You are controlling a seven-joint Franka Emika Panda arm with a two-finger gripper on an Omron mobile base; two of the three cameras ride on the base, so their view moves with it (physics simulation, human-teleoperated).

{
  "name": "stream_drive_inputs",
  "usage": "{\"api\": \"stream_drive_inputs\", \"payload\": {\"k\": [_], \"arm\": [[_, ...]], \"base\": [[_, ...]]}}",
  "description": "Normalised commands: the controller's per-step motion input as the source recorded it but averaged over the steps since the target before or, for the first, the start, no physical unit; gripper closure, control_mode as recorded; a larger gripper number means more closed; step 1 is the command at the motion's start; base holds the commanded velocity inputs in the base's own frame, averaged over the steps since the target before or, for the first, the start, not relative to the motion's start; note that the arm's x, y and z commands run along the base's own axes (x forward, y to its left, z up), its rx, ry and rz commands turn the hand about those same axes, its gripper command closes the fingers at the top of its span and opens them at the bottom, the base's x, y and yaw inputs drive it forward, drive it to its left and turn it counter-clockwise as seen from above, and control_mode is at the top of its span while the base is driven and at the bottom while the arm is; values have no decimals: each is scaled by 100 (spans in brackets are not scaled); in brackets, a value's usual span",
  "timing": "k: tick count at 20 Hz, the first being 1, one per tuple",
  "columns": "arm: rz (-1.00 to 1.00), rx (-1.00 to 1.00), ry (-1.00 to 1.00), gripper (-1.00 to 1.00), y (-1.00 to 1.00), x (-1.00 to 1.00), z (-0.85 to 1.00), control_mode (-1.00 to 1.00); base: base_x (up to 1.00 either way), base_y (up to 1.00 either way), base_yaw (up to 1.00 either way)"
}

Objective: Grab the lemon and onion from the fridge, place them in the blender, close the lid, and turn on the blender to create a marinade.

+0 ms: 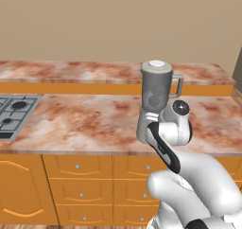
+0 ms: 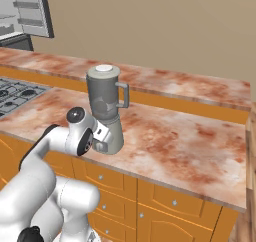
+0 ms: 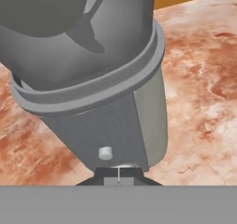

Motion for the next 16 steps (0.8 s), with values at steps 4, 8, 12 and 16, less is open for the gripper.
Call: {"api": "stream_drive_inputs", "payload": {"k": [4, 8, 12, 16], "arm": [[0, 0, 0, 100, 0, 0, -24, -100], [0, 0, 0, 100, 1, 1, -23, -100], [0, 0, 0, 100, 7, 2, -22, -100], [0, 0, 0, 100, 12, 0, -14, -100]], "base": [[0, 0, 0], [0, 0, 0], [0, 0, 0], [0, 0, 0]]}}
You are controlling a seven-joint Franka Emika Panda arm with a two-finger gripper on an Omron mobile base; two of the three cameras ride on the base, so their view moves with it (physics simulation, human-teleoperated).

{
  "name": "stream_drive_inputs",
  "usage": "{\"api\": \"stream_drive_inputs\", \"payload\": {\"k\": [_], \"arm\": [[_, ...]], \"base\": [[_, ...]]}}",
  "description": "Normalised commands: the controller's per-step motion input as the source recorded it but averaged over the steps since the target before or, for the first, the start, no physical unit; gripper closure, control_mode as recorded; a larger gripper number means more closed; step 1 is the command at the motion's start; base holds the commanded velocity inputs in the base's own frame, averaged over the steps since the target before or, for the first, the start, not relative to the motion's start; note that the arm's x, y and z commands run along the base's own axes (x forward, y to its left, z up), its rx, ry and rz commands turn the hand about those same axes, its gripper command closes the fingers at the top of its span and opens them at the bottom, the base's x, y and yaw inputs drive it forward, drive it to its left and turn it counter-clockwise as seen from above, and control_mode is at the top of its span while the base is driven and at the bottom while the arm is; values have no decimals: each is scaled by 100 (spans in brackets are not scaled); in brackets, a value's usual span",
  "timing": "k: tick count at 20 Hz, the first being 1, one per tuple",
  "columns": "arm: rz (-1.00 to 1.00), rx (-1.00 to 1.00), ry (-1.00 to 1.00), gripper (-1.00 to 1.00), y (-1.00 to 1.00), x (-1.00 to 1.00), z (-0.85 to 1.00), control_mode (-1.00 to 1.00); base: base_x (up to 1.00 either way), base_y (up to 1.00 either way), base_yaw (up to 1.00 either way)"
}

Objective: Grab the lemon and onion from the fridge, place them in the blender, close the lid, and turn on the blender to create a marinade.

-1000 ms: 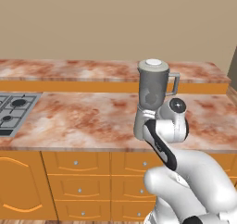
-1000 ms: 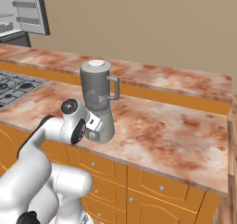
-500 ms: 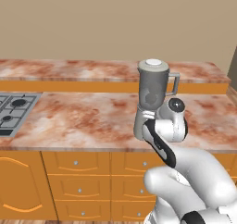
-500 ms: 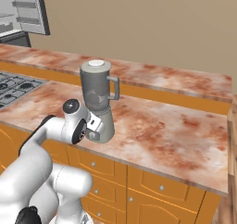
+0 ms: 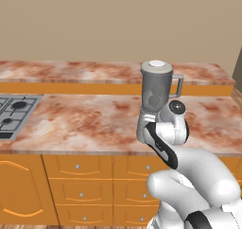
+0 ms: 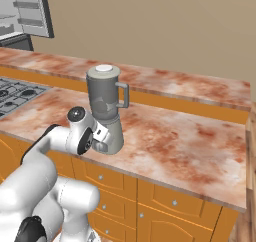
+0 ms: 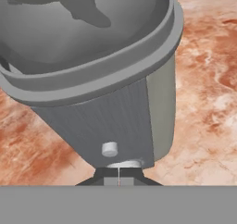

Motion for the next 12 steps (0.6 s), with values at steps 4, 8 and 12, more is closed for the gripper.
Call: {"api": "stream_drive_inputs", "payload": {"k": [4, 8, 12], "arm": [[0, 0, -1, 100, 6, 0, -7, -100], [0, 0, -7, 100, 0, 5, 0, -100], [0, 0, -6, 100, 1, 16, 0, -100]], "base": [[0, 0, 0], [0, 0, 0], [0, 0, 0]]}}
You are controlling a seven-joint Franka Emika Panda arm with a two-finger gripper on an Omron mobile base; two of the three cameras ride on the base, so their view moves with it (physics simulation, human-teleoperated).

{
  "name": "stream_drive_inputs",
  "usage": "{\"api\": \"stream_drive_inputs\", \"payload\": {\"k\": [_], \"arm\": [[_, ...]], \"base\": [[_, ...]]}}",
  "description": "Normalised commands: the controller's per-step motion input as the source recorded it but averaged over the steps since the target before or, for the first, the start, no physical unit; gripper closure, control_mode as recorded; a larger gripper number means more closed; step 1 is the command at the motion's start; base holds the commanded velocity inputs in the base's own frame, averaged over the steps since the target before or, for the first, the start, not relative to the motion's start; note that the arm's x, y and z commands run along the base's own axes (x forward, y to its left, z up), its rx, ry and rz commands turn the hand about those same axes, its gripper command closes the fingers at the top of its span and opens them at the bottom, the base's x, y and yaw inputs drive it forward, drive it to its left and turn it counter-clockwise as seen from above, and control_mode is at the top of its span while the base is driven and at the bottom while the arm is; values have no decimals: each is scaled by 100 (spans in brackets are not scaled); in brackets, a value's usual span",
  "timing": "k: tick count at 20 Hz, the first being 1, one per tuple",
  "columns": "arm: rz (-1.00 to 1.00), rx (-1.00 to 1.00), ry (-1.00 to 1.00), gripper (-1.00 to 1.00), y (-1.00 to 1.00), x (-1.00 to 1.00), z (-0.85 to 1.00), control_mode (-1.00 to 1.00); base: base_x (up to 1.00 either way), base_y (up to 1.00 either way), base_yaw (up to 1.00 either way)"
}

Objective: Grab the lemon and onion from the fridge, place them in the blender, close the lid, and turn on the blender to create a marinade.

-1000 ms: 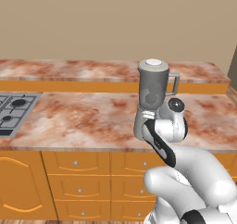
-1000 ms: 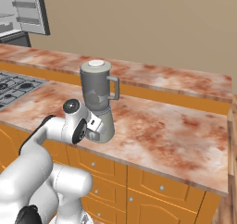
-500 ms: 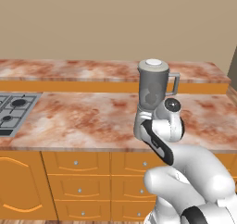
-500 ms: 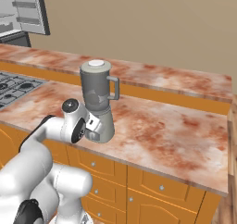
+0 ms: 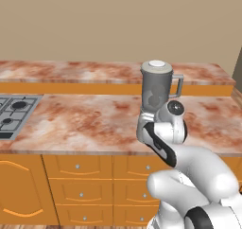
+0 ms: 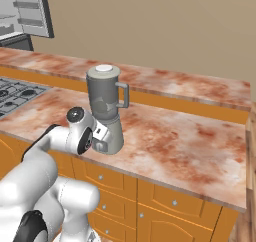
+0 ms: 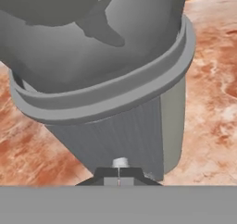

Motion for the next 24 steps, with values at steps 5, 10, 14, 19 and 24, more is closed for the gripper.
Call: {"api": "stream_drive_inputs", "payload": {"k": [5, 10, 14, 19, 24], "arm": [[0, -2, -2, 100, 7, 13, -16, -100], [0, -3, 0, 100, 0, -8, -35, -100], [0, 0, 0, 100, 0, -14, -4, -100], [0, 0, 0, 100, -3, -15, 0, -100], [0, 0, 1, 100, -1, 0, -15, -100]], "base": [[0, 0, 0], [0, 0, 0], [0, 0, 0], [0, 0, 0], [0, 0, 0]]}}
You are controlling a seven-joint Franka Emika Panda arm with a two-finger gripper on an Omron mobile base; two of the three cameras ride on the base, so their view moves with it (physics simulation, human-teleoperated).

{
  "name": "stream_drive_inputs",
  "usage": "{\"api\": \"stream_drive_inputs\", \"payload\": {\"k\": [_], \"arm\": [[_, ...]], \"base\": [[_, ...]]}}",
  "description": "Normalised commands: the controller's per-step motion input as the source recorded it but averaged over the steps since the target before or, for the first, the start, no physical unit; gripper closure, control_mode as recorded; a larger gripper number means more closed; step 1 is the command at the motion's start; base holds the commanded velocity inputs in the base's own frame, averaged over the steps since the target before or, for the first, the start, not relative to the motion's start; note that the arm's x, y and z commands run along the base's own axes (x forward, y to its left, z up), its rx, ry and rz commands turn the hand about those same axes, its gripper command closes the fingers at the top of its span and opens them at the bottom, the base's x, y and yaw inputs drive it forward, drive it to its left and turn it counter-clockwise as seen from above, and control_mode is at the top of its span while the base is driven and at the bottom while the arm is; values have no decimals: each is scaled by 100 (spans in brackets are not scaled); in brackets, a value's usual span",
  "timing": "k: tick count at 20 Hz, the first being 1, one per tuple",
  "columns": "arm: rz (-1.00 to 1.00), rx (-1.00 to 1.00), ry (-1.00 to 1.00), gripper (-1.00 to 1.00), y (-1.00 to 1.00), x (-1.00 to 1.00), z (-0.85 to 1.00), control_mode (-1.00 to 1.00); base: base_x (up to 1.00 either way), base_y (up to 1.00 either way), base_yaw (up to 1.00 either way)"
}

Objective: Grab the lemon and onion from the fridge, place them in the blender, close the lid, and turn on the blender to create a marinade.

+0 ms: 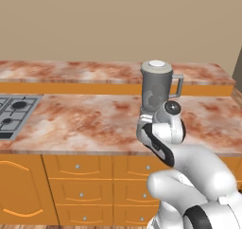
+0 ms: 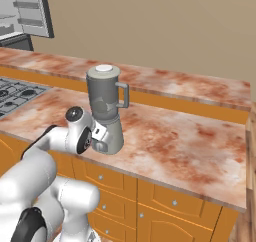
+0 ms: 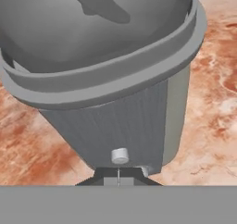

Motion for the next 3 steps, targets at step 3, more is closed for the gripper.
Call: {"api": "stream_drive_inputs", "payload": {"k": [3], "arm": [[0, 0, 0, 100, 0, 11, -12, -100]], "base": [[0, 0, 0]]}}
